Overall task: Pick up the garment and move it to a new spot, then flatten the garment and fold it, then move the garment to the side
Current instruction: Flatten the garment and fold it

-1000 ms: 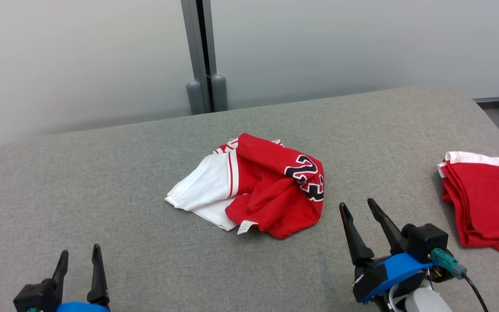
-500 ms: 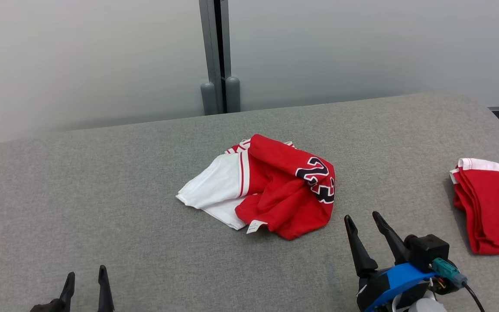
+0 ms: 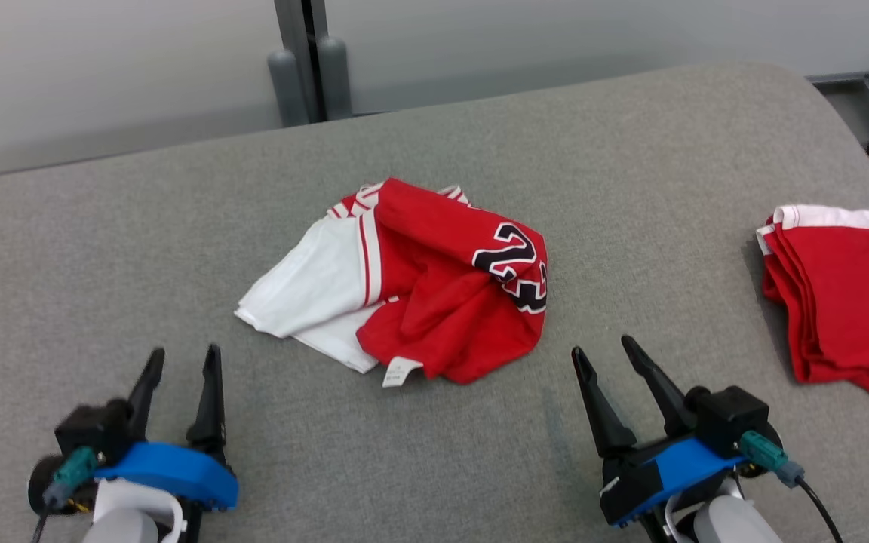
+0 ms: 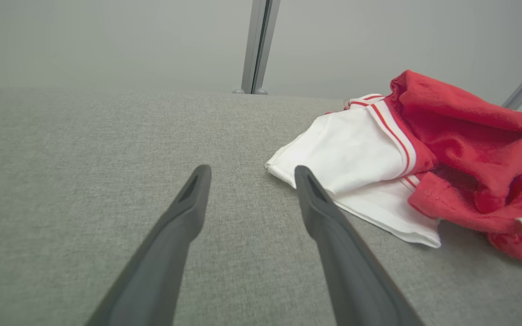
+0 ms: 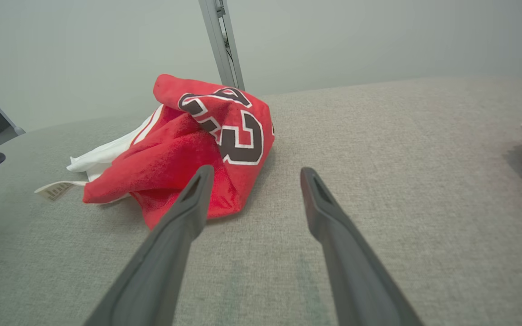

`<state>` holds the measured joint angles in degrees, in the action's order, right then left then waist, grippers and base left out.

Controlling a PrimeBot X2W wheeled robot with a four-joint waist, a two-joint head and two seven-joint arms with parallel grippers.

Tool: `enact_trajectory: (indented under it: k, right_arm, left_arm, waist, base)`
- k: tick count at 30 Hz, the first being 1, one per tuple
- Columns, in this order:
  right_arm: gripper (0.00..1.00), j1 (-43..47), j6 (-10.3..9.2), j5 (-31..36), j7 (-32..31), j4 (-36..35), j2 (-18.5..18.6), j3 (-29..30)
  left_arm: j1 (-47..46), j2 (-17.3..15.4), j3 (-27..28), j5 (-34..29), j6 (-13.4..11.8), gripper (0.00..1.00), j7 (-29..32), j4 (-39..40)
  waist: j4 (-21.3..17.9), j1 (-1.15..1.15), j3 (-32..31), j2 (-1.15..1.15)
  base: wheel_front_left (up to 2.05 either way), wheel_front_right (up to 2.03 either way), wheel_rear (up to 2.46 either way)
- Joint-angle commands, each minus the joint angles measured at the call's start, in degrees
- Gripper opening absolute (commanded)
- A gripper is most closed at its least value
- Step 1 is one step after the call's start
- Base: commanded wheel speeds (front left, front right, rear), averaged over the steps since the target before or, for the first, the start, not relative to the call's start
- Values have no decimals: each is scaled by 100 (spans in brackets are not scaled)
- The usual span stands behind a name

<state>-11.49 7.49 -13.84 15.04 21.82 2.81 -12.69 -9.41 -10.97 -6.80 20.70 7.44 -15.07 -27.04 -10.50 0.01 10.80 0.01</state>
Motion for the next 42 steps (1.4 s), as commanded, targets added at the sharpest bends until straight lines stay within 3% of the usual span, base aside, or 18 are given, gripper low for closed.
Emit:
enact_trajectory:
  k: [1, 11, 20, 21, 24, 25, 26, 36, 42]
  right_arm:
    - [100, -81, 0, -53, 20, -65, 20, -9]
    - [100, -36, 0, -122, 20, -507, 18, -146]
    - [100, 36, 0, -135, 20, -710, 17, -171]
    - [100, 43, 0, -127, 20, -725, 17, -161]
    - [100, 68, 0, -110, 20, -749, 17, -144]
    - [100, 76, 0, -104, 20, -752, 17, -133]
    - [100, 83, 0, -99, 20, -752, 17, -125]
    - [100, 46, 0, -106, 20, -536, 18, -35]
    - [100, -64, 0, -96, 19, -272, 18, 18]
  left_arm:
    - [-145, -76, -70, 50, 7, 100, -13, -22]
    - [-903, -837, -711, 856, 8, 100, -13, -377]
    - [-1028, -1134, -1218, 1200, 8, 100, 2, -566]
    - [-1027, -1146, -1297, 1214, 8, 93, 2, -588]
    - [-1018, -1216, -1547, 1202, 9, 24, 6, -628]
    - [-1019, -1222, -1603, 1217, 8, 8, 6, -637]
    - [-1014, -1224, -1646, 1241, 9, 0, 7, -650]
    - [-1051, -1205, -1616, 1123, 8, 0, -4, -310]
    - [-1672, -1449, -1858, 710, 7, 0, -7, 389]
  waist:
    - [-20, -1, 78, -1]
    - [-504, -1, 729, -1]
    - [-699, -1, 975, -1]
    - [-705, -1, 986, -1]
    - [-717, -1, 1003, -1]
    - [-714, -1, 1004, -1]
    - [-708, -1, 1000, -1]
    - [-452, -1, 714, -1]
    - [-182, -1, 288, -1]
  base:
    - [0, 0, 0]
    - [0, 0, 0]
    - [0, 0, 0]
    - [0, 0, 0]
    - [0, 0, 0]
    - [0, 0, 0]
    - [0, 0, 0]
    - [0, 0, 0]
    - [0, 0, 0]
